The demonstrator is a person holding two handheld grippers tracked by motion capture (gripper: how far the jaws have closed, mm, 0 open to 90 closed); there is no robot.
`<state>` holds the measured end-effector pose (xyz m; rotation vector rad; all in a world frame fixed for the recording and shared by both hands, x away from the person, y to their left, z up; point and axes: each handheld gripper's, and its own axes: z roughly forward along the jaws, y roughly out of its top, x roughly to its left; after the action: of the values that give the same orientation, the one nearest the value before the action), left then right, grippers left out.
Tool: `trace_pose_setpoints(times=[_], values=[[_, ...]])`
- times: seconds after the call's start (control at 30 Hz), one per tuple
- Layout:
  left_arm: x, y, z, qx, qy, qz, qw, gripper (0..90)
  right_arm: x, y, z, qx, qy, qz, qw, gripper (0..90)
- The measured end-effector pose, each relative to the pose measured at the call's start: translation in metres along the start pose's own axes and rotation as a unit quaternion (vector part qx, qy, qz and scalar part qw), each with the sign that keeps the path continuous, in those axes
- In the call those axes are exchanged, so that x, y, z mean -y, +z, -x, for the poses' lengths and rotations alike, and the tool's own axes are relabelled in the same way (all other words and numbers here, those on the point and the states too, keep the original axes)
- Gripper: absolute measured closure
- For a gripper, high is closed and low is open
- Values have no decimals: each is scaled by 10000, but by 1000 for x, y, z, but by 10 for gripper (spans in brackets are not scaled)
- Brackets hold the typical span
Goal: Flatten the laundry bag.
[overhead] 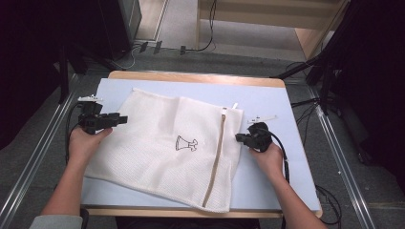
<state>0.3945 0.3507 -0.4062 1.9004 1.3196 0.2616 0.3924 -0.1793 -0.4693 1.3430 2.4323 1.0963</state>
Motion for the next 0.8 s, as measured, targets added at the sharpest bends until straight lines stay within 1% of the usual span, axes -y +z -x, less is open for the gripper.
trace_pose_setpoints(times=[0.03,0.07,0.17,0.27,0.3,0.33,0.37,0.47,0.57,0.6,0.67,0.73,0.8], values=[[-1,2,1,5,28,-5,10000,525,3,-2,-1,-16,27,-16,10000,874],[-4,5,3,26,69,-14,10000,525,9,-5,-2,-35,-75,42,10000,874],[-6,9,5,54,98,-27,9999,523,14,-9,-3,-53,-96,20,9999,874],[-11,16,9,82,156,-62,9998,523,24,-16,-9,-38,-175,11,9998,865],[-11,16,9,82,156,-62,9998,523,24,-16,-9,-38,-175,11,9998,865],[-12,18,9,88,176,-64,9998,523,29,-20,-12,-31,-292,-27,9996,859],[-13,18,10,99,188,-61,9998,523,29,-20,-12,-31,-292,-27,9996,859],[-15,21,11,108,196,-66,9997,523,35,-25,-17,-159,-174,-144,9996,864],[-15,21,11,97,217,-92,9997,523,36,-28,-19,-186,-223,-170,9994,851],[-15,21,11,71,215,-105,9997,523,33,-34,-18,-104,-299,-45,9995,816],[-14,20,11,67,202,-117,9997,523,28,-39,-14,-25,-242,167,9996,772],[-13,18,12,50,198,-126,9997,523,23,-41,-10,52,-232,295,9993,741],[-11,14,12,0,195,-121,9997,523,17,-40,-4,74,-189,385,9991,713]])
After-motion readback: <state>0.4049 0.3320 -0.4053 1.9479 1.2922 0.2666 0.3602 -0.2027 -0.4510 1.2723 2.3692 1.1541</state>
